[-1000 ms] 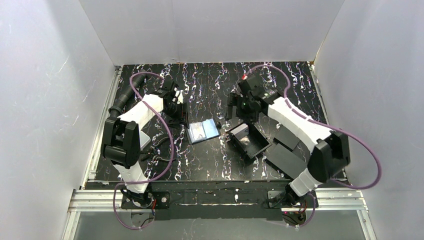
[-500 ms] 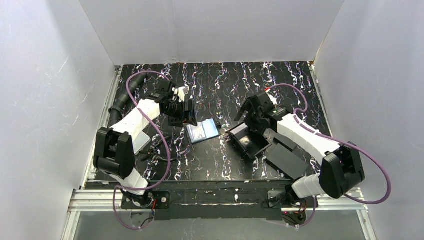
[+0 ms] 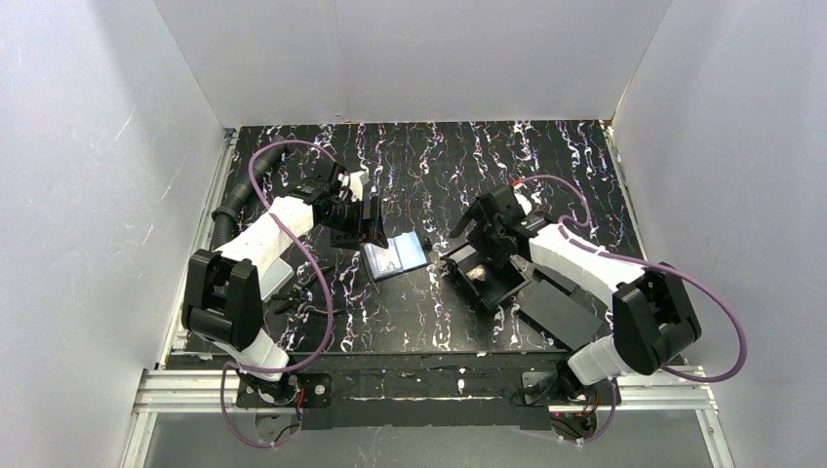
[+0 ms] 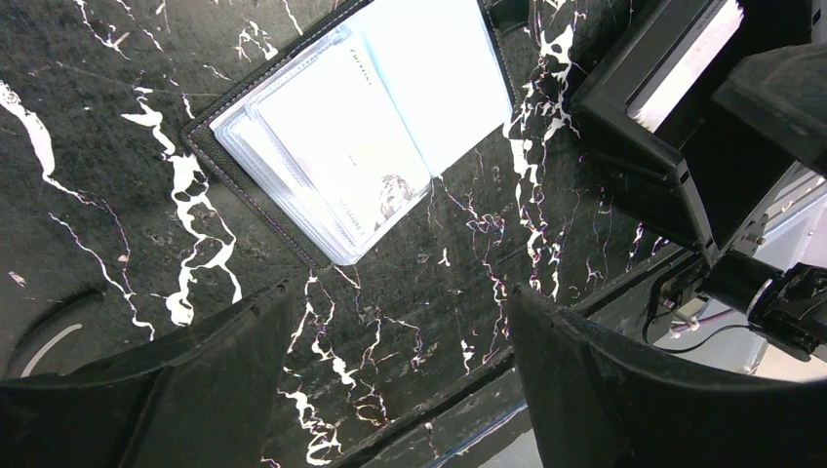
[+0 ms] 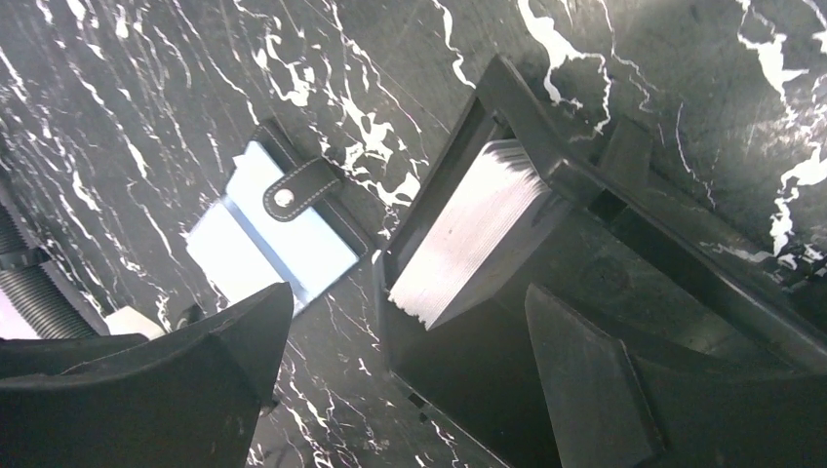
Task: Put the credit cards into the card holder
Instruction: Pick up the credit card from the storage box.
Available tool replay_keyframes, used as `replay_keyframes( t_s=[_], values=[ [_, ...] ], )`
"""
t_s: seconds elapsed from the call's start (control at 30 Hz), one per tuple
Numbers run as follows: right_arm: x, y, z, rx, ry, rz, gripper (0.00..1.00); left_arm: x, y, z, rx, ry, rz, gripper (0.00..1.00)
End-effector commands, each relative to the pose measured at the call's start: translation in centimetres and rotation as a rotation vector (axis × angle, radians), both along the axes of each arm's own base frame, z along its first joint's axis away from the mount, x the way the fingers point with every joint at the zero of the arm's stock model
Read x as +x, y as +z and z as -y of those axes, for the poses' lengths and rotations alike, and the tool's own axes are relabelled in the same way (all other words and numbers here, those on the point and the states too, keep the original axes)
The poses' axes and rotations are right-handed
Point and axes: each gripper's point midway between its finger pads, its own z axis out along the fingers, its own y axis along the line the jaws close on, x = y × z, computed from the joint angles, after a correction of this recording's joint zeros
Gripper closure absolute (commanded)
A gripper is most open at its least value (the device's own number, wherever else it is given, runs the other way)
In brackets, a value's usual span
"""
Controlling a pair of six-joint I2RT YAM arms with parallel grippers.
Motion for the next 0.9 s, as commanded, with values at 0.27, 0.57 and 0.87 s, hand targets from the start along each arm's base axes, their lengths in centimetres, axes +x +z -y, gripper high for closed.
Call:
replay_keyframes(
  t_s=[0.27,0.57,0.87],
  values=[
    [0.3,-2.6,-0.3,-0.024,-0.086,-0.044,0.03,-0.5,1.8,0.3,-0.035,-0.022,0.047,0.19],
    [0.7,-3.5,-0.8,-0.024,-0.106,-0.052,0.08,-0.5,1.7,0.5,-0.043,-0.024,0.041,0.19],
    [1.3,-3.0,-1.2,0.009,-0.116,-0.017,0.22,-0.5,1.6,0.6,-0.048,-0.024,0.037,0.19]
  ],
)
